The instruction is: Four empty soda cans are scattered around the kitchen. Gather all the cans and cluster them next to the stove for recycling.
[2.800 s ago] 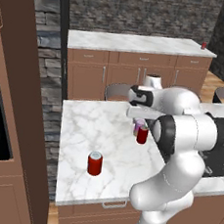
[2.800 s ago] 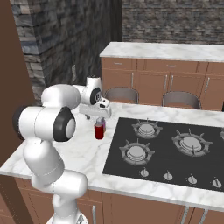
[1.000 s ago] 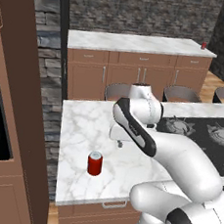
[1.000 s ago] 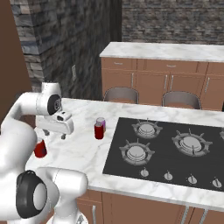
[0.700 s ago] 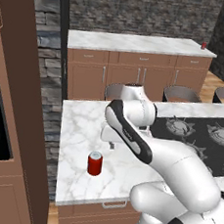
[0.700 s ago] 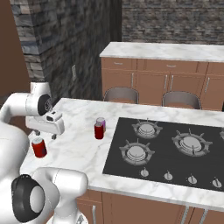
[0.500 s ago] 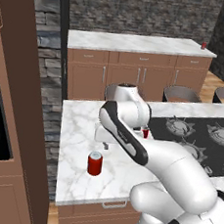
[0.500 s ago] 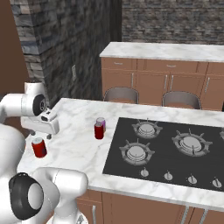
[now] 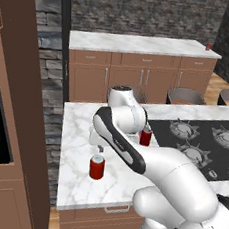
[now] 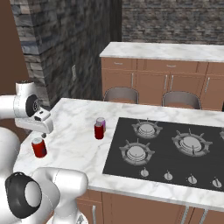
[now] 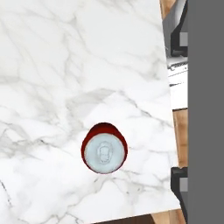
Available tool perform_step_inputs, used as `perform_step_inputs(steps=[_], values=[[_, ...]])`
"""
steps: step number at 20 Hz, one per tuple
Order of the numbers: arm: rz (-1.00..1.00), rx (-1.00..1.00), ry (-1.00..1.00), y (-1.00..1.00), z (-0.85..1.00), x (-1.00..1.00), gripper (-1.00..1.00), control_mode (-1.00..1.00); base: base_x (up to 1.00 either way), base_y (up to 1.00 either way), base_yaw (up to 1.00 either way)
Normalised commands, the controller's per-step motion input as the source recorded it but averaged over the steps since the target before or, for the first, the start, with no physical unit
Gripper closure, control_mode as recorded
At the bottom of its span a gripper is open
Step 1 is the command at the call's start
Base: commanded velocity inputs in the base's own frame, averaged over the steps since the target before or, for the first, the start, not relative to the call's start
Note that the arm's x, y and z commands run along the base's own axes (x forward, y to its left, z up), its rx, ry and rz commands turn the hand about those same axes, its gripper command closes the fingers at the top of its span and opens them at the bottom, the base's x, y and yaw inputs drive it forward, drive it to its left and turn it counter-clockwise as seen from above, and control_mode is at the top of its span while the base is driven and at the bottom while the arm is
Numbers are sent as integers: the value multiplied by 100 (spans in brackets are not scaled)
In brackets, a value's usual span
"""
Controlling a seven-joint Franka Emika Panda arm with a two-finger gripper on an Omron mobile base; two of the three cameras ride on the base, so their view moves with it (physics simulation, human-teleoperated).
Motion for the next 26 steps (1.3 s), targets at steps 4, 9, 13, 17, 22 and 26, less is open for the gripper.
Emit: perform_step_inputs(steps=[4,9,13,17,22,26], values=[[1,0,-12,15,-6,0,-100,-100,0,0,0],[3,0,-7,13,-10,0,-100,-100,0,0,0],[2,0,0,5,-7,5,-100,-100,0,0,0],[0,0,0,11,-6,16,-100,-100,0,0,0],[0,0,0,18,-15,19,-100,-100,0,0,0],[0,0,0,16,-17,23,-100,-100,0,0,0]])
